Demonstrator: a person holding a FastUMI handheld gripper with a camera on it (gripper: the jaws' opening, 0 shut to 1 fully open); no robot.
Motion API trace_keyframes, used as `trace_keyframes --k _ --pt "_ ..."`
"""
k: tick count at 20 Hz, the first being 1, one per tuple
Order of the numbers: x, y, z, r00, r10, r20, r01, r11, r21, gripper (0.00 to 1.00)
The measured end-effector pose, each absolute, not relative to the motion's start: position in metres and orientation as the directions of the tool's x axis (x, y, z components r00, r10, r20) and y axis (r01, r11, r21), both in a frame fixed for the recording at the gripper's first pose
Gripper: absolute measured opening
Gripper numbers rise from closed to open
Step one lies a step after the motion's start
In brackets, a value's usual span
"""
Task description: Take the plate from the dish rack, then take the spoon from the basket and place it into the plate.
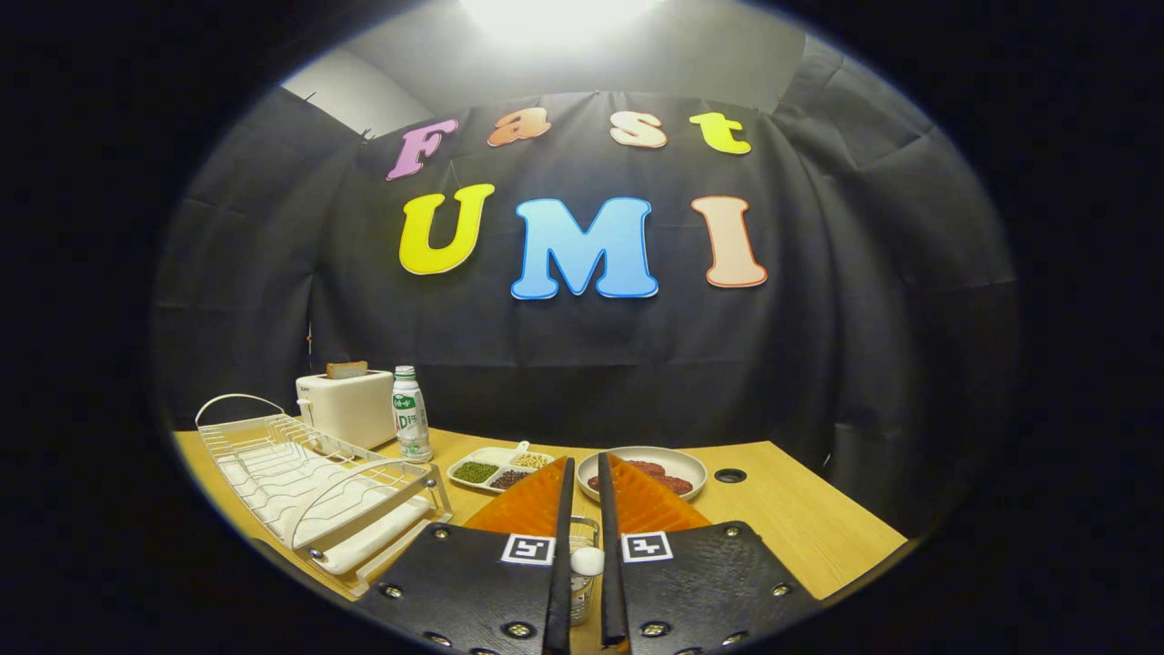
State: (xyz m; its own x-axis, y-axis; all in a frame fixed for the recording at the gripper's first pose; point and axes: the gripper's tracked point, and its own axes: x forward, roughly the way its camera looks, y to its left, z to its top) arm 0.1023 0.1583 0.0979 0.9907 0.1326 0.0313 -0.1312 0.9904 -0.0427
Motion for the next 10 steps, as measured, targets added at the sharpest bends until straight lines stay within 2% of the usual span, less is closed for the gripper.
trace_keyframes --k 10 --pt "0.030 0.152 0.179 0.994 0.105 -0.008 -0.105 0.993 -0.048 0.12"
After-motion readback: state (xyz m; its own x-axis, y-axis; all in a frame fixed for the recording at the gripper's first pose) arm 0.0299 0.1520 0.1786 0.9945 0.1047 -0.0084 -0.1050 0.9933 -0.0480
